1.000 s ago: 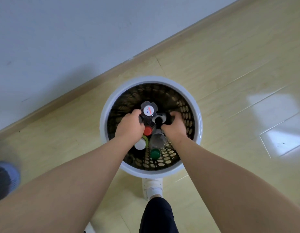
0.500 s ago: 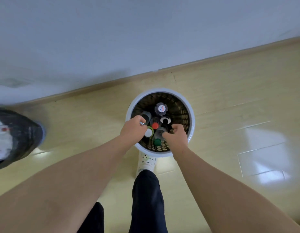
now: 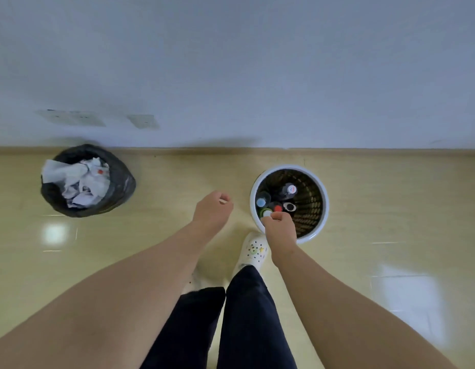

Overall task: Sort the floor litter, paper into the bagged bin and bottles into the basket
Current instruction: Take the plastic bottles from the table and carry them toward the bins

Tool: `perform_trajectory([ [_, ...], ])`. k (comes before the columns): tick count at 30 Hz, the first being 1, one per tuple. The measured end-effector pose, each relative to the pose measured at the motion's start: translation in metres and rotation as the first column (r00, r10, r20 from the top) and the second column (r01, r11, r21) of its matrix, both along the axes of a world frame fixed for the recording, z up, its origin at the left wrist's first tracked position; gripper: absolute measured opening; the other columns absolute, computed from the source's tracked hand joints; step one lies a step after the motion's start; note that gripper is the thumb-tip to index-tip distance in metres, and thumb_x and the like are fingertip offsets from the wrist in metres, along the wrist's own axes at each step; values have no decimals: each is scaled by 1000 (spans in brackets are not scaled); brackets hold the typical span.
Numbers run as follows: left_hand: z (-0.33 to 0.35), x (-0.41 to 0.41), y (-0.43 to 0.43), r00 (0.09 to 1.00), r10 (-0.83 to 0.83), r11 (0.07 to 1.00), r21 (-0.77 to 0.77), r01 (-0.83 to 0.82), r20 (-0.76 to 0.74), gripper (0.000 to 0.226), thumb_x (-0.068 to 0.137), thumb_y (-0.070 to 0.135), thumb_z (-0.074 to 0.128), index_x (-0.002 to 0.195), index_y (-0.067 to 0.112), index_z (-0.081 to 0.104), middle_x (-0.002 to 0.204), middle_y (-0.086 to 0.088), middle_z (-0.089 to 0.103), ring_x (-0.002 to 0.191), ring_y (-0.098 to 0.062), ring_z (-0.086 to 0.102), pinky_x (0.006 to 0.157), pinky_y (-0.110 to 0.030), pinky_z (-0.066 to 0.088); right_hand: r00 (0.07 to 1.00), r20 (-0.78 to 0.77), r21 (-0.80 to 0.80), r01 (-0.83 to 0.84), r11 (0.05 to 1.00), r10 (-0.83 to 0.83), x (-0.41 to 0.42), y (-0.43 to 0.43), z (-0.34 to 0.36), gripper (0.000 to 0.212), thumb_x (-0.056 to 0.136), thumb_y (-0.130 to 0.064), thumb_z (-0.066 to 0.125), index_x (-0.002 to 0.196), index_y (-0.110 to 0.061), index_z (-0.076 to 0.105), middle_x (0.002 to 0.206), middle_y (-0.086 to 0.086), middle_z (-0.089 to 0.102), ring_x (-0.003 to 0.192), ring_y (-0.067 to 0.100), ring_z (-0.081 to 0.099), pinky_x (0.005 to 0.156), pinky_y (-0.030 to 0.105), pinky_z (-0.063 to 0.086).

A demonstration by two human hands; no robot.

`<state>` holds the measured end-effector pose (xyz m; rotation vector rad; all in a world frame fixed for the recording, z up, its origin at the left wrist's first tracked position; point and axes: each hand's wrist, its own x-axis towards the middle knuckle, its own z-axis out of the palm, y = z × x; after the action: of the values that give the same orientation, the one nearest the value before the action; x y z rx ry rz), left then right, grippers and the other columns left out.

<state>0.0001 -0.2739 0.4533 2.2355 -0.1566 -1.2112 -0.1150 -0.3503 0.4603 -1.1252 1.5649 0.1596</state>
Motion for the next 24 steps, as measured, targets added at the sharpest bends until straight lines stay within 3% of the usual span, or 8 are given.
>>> perform_trajectory([
  [2, 19, 8, 36, 997, 79, 996, -45, -79, 1, 8, 88, 19, 52, 94, 22, 57, 95, -3, 62, 95, -24, 63, 75, -32, 48, 999, 31, -21, -21, 1000, 21, 14, 29, 20, 12, 89, -15, 50, 98, -22, 46, 77, -5, 42, 61, 10, 40, 54, 24, 33],
  [8, 72, 28, 123, 960, 279, 951, -140, -276, -1, 7, 90, 18, 52, 94, 22, 58, 83, 2, 60, 86, -20, 62, 83, -38, 51, 986, 122, -67, -102, 993, 109, 49, 110, 66, 25, 91, -19, 52, 115, -15, 50, 89, -6, 50, 70, 8, 47, 71, 30, 43],
  [11, 96, 35, 156, 917, 398, 898, -193, -396, -28, 8, 92, 16, 51, 90, 21, 57, 89, -2, 60, 78, -16, 59, 78, -35, 49, 970, 177, -57, -159, 986, 167, 62, 143, 87, 23, 90, -18, 54, 113, -14, 52, 95, -1, 51, 76, 13, 48, 72, 29, 42],
  [16, 138, 51, 208, 748, 656, 689, -323, -649, -102, 11, 92, 11, 50, 87, 20, 56, 90, -4, 58, 69, -11, 55, 60, -23, 40, 913, 267, -81, -298, 951, 309, 95, 171, 128, 10, 91, -15, 54, 101, -14, 54, 82, -1, 50, 71, 12, 46, 62, 25, 40],
  [22, 191, 66, 273, 510, 853, 424, -425, -800, -108, 11, 94, 14, 52, 86, 19, 58, 80, -1, 58, 75, -15, 55, 68, -26, 43, 771, 371, -143, -502, 853, 517, 148, 211, 175, 10, 91, -12, 51, 84, -18, 53, 78, -1, 50, 70, 15, 45, 66, 29, 39],
  [24, 209, 67, 302, 424, 897, 325, -465, -824, -125, 14, 94, 12, 51, 83, 19, 57, 76, -1, 58, 75, -16, 56, 72, -27, 43, 705, 399, -150, -581, 800, 586, 167, 242, 192, 10, 91, -10, 47, 83, -11, 54, 79, 2, 49, 74, 18, 44, 70, 32, 37],
])
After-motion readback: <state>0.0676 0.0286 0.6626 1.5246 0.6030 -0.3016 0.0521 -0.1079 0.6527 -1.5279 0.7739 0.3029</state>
